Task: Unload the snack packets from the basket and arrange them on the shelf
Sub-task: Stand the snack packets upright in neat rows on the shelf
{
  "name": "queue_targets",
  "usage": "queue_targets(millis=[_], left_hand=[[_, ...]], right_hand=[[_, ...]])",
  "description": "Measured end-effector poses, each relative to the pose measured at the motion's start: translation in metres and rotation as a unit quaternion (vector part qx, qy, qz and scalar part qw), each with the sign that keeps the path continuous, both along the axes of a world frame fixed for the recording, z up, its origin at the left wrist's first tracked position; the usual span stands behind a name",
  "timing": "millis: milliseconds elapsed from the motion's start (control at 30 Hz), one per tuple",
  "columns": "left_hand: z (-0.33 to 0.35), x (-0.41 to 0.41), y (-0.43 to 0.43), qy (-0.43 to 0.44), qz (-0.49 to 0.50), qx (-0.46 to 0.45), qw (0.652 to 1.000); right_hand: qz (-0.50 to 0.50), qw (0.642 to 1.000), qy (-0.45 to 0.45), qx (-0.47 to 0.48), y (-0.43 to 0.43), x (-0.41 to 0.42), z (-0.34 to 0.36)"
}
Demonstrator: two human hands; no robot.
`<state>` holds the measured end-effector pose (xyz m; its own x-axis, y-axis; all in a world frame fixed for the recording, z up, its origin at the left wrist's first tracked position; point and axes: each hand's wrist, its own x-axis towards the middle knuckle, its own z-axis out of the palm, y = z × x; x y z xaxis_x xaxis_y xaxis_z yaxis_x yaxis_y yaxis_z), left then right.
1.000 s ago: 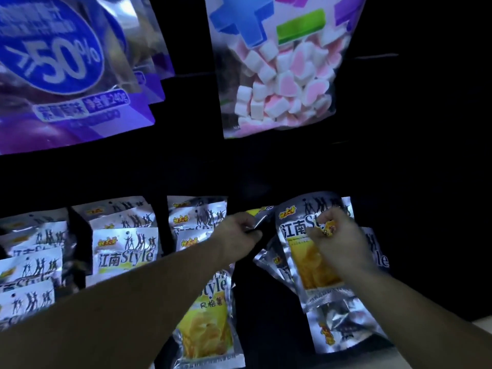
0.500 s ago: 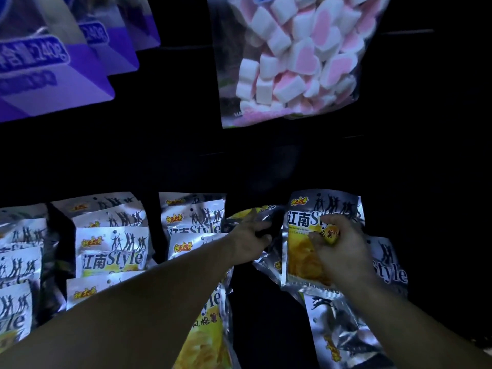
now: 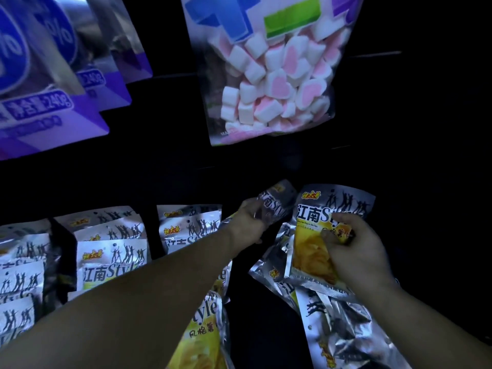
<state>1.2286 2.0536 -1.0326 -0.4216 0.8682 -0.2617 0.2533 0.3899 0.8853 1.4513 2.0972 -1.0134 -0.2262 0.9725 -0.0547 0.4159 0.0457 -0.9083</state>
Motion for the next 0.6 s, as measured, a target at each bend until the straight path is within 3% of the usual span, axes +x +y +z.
queue_targets(millis=[167,333,600], left_hand=[[0.051,0.006,-0.025,-0.122,0.061,0.055,0.989],[0.061,0.005,-0.052,-0.004,0.034,0.070,0.997],[0.098,0.007,-0.094,0.000,0.012,0.025,1.000]], right_hand=[[-0.006,1.000,0.024,0.002,-0.013,0.003,0.028],[0.021,0.999,0.042,0.015,-0.030,0.005,0.059],[0.024,1.000,0.009,-0.008,-0.055,0.012,0.090]])
